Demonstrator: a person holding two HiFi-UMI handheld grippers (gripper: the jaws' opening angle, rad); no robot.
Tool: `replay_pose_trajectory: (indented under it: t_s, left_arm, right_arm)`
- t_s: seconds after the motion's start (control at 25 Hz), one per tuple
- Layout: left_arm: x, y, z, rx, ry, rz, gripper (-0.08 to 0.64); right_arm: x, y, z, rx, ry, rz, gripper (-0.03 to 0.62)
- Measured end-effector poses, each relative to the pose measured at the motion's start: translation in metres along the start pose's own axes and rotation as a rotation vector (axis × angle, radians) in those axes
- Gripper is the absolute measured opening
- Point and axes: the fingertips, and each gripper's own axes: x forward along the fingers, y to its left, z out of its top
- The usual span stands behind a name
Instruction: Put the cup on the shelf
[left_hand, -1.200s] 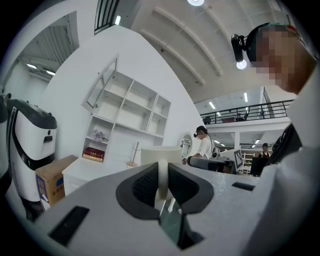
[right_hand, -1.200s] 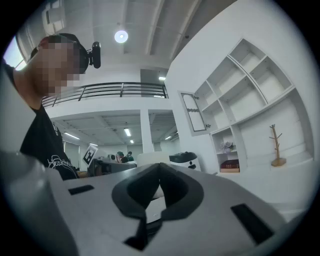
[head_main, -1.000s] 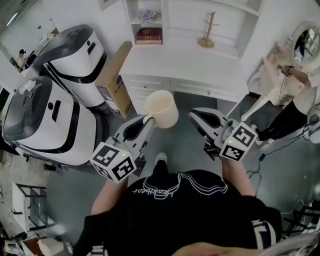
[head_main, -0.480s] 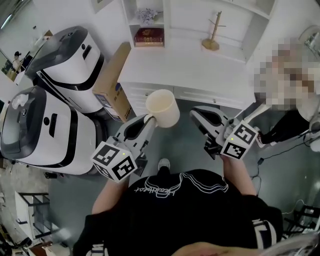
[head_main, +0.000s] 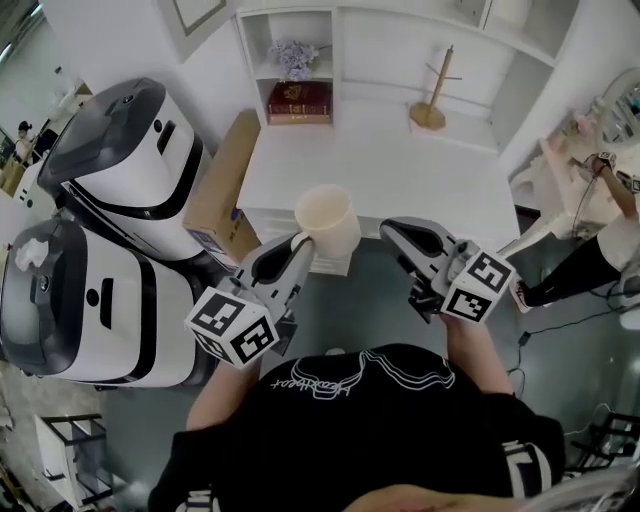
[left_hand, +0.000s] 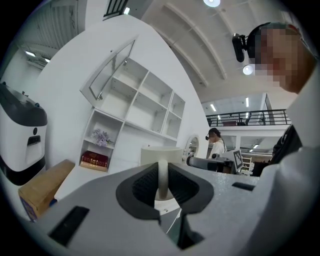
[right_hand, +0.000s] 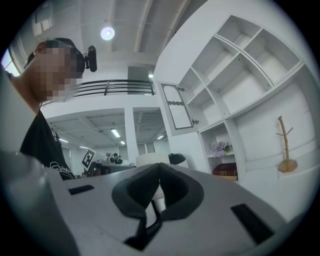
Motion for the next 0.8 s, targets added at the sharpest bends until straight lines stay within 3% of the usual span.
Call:
replay_pose_trajectory:
  t_s: [0.32,0.8]
  left_arm:
    - [0.013,0.047,0.02,0.006,-0.013,-0.01,0.046]
    - [0.037,0.071,0.034,0.027,-0.036,0.005,0.046]
  right_arm:
    - [0.042,-0.021,0.01,-0.024,-0.008,-0.011,0.006]
    - [0.057,-0.045,0.018,-0.044,-0.016,-0.013,0.006]
